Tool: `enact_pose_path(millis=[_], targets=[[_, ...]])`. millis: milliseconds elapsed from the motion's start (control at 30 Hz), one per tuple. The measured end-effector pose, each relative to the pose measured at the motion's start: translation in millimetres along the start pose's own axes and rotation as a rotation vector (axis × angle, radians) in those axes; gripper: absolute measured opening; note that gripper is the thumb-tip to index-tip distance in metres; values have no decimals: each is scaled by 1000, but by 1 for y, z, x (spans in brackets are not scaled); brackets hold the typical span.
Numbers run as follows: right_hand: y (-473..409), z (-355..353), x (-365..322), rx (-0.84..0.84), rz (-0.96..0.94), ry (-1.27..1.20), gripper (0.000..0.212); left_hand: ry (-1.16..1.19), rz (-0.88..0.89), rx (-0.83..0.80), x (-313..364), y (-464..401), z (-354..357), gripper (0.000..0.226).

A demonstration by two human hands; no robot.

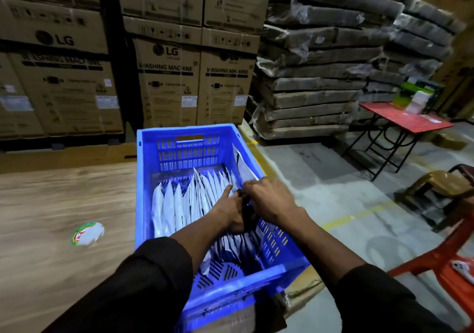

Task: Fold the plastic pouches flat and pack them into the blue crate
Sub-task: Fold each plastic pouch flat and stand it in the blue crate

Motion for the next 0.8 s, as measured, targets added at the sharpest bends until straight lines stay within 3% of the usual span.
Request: enact_pose_path(millis=[100, 400, 667, 800], targets=[[-7, 10, -2, 1, 11, 16, 24, -90, -22, -127, -1, -5, 7, 60], [-23, 30, -1, -14, -13, 43, 34, -204, -59, -266, -9, -18, 31, 62], [-23, 46, -8, -54, -59, 64, 23, -238, -105, -242, -23, -4, 32, 68], [-27, 52, -10, -82, -29, 95, 29, -202, -100, -255, -18, 3, 25, 72]])
Point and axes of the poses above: each hand's wrist, its own y-axis away from the middle knuckle, its own z-axis out of the palm, x = y × z, the point moved 8 cm from there along -y, towards the middle knuckle, and after that the axes turned 7 degrees about z, right-handed, at the moved point
